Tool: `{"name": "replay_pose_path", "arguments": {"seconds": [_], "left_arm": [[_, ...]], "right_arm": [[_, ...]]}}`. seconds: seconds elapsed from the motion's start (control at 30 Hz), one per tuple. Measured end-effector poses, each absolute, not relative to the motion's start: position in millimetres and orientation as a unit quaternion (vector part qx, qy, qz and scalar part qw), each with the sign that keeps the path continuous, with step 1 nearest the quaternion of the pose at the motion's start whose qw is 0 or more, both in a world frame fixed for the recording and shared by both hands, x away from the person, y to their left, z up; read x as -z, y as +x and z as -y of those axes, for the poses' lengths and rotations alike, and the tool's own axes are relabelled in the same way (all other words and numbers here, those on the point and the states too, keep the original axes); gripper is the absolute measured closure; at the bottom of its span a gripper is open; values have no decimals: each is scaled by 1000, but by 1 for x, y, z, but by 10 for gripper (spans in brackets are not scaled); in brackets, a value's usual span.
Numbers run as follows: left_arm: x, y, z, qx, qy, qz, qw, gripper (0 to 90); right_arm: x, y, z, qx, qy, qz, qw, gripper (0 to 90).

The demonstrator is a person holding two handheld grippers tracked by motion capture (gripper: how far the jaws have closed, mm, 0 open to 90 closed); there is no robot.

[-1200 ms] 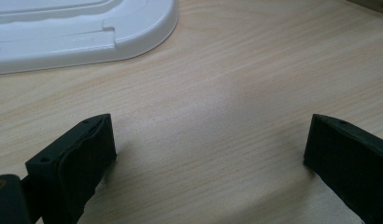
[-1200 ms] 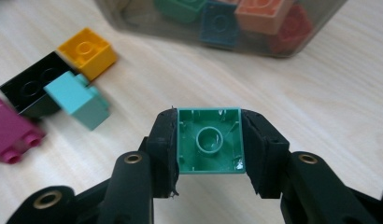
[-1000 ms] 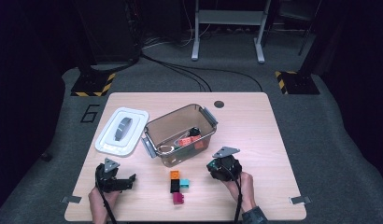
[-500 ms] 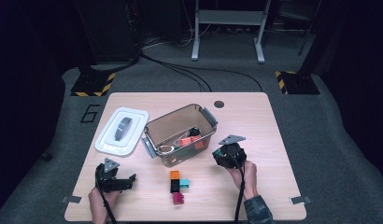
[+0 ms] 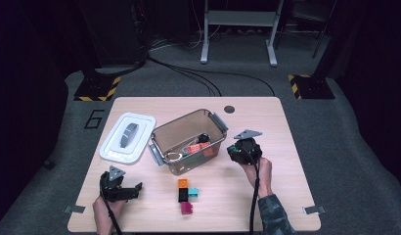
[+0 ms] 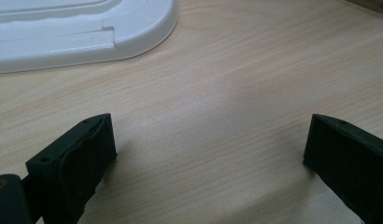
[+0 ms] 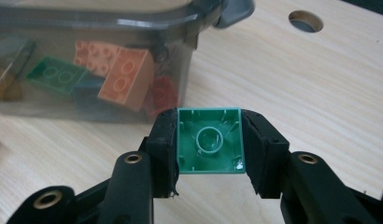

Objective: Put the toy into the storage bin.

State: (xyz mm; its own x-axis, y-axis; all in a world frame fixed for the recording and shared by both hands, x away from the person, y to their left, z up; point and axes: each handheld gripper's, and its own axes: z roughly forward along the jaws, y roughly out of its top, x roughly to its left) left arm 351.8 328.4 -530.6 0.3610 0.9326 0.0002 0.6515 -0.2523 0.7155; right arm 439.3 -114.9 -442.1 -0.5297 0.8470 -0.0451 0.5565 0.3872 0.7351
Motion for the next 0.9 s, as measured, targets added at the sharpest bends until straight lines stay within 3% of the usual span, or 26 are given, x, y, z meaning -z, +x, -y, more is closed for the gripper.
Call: {"name": "replay_pose_path", "arguments": {"seconds": [0.9], "left_arm": [[531, 352, -328, -220, 760, -521, 320, 20]], "right_arm": [[392, 472, 116, -350, 435, -785, 267, 585]]}}
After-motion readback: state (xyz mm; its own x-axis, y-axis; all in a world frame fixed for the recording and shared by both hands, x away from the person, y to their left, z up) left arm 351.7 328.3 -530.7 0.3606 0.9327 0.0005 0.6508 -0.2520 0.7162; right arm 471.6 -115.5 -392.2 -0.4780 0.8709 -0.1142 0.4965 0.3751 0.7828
